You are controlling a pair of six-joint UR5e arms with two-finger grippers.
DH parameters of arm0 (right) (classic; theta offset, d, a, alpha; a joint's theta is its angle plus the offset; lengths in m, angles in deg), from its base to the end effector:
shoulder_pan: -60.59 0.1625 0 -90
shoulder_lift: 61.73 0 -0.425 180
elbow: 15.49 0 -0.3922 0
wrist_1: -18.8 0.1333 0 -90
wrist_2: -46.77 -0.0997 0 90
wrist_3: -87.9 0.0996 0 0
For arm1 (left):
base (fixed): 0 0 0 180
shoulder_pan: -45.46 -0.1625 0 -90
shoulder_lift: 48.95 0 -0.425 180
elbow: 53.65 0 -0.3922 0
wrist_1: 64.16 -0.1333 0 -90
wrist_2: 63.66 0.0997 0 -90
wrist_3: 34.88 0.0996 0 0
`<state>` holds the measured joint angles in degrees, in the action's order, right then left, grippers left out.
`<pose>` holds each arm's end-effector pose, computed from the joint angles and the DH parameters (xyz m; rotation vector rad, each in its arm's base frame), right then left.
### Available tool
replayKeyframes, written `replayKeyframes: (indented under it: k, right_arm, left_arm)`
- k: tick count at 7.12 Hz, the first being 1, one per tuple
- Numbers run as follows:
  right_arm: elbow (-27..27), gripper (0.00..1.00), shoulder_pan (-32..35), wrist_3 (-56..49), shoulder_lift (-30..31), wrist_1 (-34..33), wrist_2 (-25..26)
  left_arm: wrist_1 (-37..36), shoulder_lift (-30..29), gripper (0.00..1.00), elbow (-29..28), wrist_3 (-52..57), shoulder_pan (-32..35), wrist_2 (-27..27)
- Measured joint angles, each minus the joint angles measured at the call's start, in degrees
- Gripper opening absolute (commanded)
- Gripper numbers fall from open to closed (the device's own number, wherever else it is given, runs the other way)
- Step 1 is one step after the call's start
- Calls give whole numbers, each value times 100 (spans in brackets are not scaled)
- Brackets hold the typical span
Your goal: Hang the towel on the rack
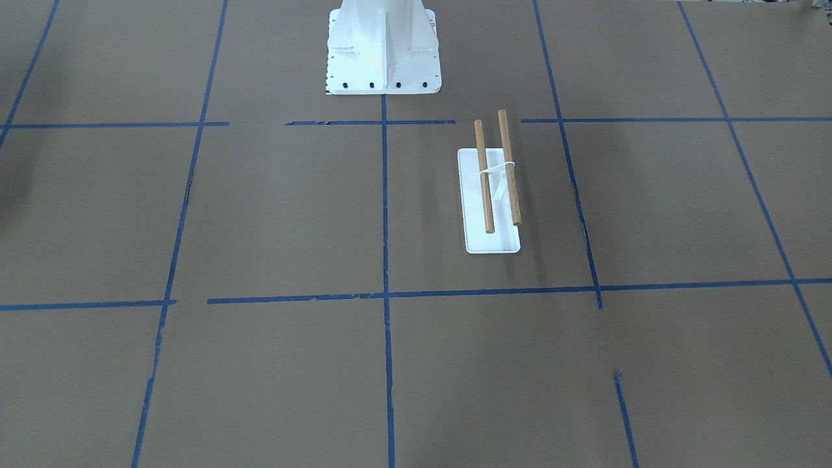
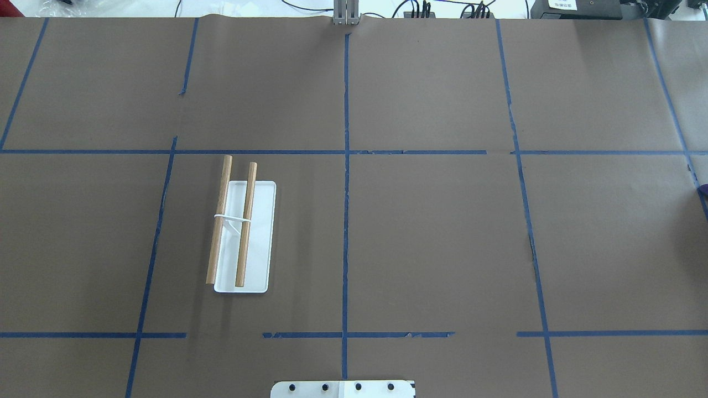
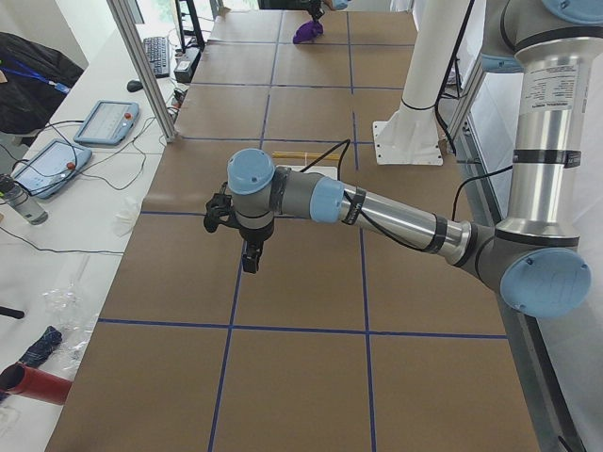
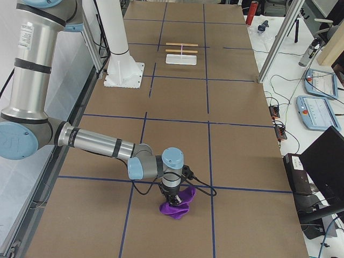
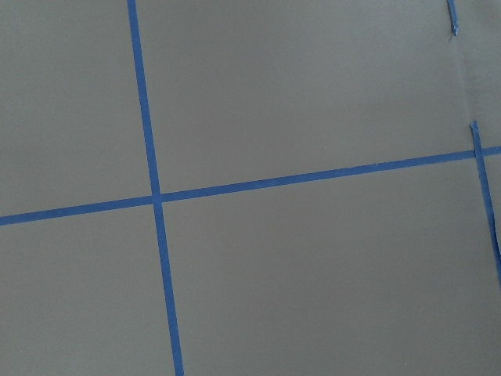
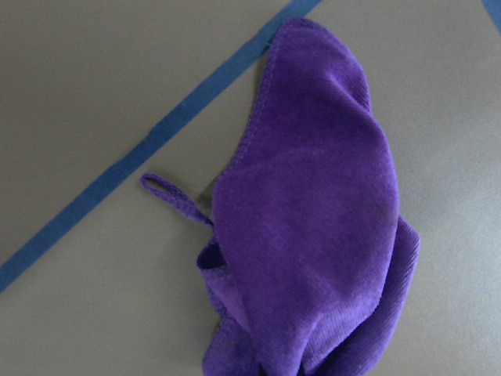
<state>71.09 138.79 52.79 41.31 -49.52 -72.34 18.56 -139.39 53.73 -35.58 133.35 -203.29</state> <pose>0.0038 -0.3966 0.7653 0.1955 -0.4934 -0.8232 -0.0395 -0.4882 0.5127 0.1511 0.8678 0.1027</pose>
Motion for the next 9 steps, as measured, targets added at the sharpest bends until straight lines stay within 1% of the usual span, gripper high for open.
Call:
replayKeyframes:
  k: [2,3,4,6,7,8,9]
  right_arm:
    - [115,0,1,-56,-120,-19,25]
    - [232,0,4,-52,-286,-97,-7]
    - [399,0,7,-38,-586,-425,-30]
    - [955,0,10,92,-1491,-1836,-76]
    - [1240,0,-33,394,-1839,-2283,-192]
    - [1518,0,-194,945,-2090,-2463,-332]
    - [1759,0,-450,1539,-2332,-2525,-413]
  left_arm:
    - [1,-37,100,16,0,-2,-1]
    - [51,-175,100,-38,4,-2,13]
    - [255,-373,100,-159,13,-2,33]
    - [1059,-595,100,-376,-157,0,21]
    - [1452,-644,100,-372,-649,-4,7]
    - [1942,-691,100,-347,-1313,-100,8]
    - [2427,-746,100,-298,-1890,-340,13]
